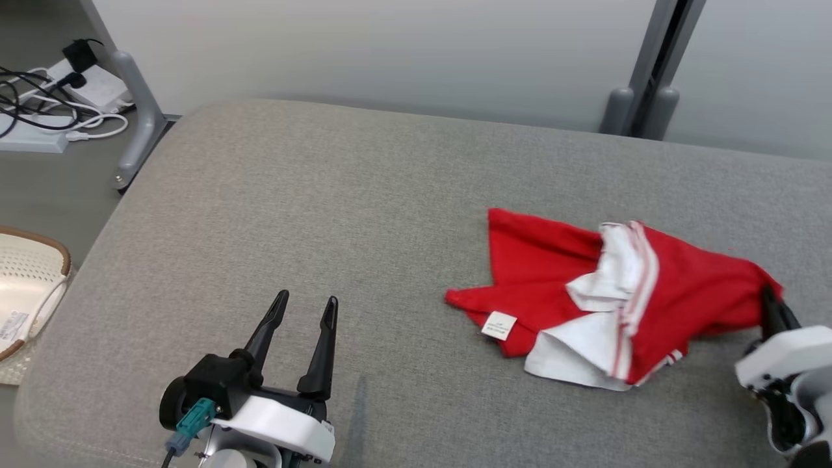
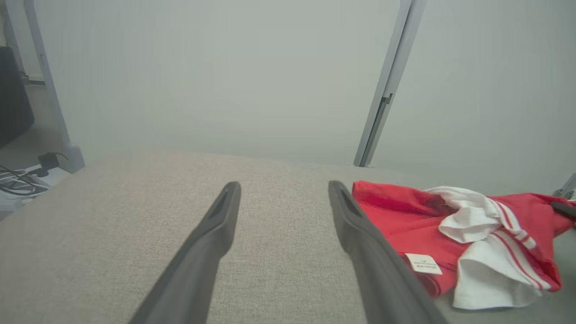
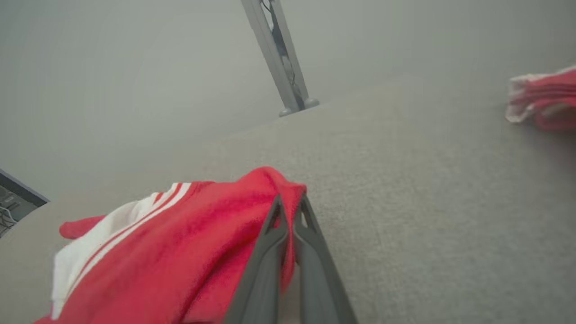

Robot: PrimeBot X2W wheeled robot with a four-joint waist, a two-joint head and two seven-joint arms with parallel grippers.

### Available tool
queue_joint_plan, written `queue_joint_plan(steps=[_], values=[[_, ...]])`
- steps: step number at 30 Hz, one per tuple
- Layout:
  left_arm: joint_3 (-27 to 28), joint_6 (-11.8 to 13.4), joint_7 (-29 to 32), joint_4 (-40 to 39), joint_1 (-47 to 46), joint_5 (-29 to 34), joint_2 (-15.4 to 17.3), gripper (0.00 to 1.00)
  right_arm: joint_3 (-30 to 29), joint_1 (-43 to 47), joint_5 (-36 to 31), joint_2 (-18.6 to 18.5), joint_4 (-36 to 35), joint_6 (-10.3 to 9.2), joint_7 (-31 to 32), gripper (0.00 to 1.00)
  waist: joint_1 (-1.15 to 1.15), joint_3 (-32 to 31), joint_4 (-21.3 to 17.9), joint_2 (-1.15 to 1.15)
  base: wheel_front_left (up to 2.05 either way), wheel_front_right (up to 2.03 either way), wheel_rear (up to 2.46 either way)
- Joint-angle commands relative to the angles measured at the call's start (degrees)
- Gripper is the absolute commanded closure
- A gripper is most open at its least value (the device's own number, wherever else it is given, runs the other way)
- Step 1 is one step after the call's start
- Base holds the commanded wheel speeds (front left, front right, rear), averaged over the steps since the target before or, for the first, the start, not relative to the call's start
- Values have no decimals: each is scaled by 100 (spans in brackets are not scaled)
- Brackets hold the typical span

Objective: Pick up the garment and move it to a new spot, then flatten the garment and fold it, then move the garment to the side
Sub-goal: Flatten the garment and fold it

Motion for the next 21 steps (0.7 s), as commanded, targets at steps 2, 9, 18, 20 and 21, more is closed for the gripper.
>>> queue_joint_plan(steps=[2,9,18,20,21], values=[[1,-22,-16,16,-127,24,23,0,-231,-138,-149,-139,595,0,1,0,0,98,-125,0,0,0,0],[-9,-14,-16,47,-197,41,24,0,-682,-218,-661,-70,454,0,1,0,0,67,-336,0,0,0,0],[79,-3,-15,44,-43,35,23,0,-544,461,-1284,258,-1461,0,1,0,0,-190,-550,0,0,0,0],[102,-11,-16,35,10,34,24,0,-408,710,-1388,350,-1901,0,2,0,0,-266,-598,0,0,0,0],[105,-18,-16,35,38,39,24,0,-322,827,-1475,355,-2129,0,3,0,0,-302,-617,0,0,0,0]])
